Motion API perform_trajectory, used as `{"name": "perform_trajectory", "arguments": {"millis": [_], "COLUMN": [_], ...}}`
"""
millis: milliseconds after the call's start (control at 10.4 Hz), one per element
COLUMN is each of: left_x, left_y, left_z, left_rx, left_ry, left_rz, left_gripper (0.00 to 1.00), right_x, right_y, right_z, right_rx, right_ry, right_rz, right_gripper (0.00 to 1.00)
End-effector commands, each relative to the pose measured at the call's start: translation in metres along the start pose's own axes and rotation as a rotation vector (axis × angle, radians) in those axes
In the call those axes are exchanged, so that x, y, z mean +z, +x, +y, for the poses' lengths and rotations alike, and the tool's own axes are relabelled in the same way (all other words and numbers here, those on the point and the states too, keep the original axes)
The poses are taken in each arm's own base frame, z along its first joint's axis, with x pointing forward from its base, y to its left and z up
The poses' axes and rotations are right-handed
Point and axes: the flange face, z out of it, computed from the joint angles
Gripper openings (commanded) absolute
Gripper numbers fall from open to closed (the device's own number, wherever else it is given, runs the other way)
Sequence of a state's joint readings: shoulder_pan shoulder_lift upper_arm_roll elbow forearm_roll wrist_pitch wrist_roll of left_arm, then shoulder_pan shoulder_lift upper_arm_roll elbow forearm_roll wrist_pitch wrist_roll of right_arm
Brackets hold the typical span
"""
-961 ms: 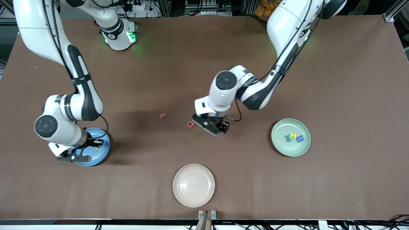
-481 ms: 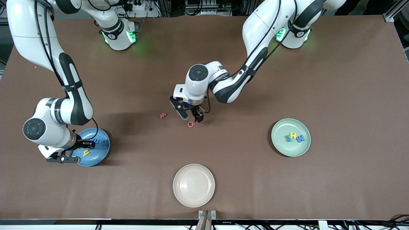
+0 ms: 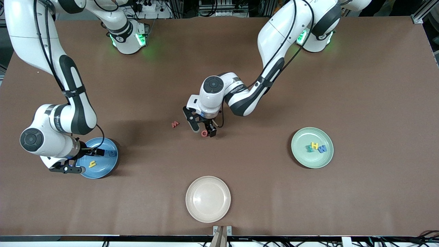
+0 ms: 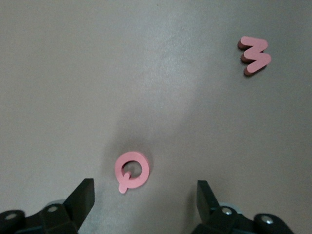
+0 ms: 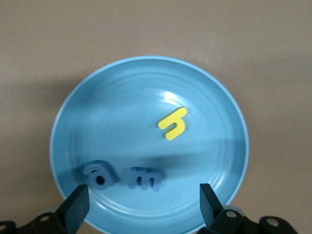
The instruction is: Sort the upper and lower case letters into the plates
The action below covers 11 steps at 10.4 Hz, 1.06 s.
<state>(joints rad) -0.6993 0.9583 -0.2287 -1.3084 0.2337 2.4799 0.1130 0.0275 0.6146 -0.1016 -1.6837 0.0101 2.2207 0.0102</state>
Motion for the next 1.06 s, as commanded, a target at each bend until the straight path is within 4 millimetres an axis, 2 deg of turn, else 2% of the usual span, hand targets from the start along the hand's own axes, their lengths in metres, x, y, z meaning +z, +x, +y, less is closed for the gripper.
{"name": "perform_trajectory", "arguments": {"millis": [0,192,288,384,577,769,865,961], "left_x": [0.011,0.013,0.013,0.013,0.014,0.015,0.016,0.017], "left_y": [0.004,0.003,0.002,0.002,0.002,0.003,0.004,0.003], "left_z": [-0.004,-0.005,-0.005,-0.005,-0.005,-0.006,-0.007,-0.008], "left_rx": [0.031,0.053,0.055,0.055,0.057,0.055,0.054,0.054], "left_ry": [0.024,0.030,0.035,0.035,0.035,0.035,0.035,0.036], "left_rz": [0.029,0.024,0.022,0.022,0.022,0.027,0.028,0.028], "left_gripper": [0.86,0.82,0.77,0.74,0.72,0.72,0.72,0.72], "right_x": [-0.012,-0.014,-0.012,-0.010,-0.019,-0.029,-0.027,-0.016], "right_y": [-0.007,-0.010,-0.014,-0.019,-0.036,-0.060,-0.074,-0.087], "right_z": [-0.024,-0.053,-0.065,-0.079,-0.101,-0.103,-0.099,-0.097], "right_rx": [0.019,0.138,0.197,0.230,0.329,0.432,0.459,0.501], "right_ry": [0.053,0.103,0.101,0.097,0.095,0.103,0.111,0.118], "right_rz": [0.003,-0.003,-0.013,-0.023,-0.030,-0.020,0.003,0.027], "right_gripper": [1.00,1.00,1.00,1.00,1.00,1.00,1.00,1.00]}}
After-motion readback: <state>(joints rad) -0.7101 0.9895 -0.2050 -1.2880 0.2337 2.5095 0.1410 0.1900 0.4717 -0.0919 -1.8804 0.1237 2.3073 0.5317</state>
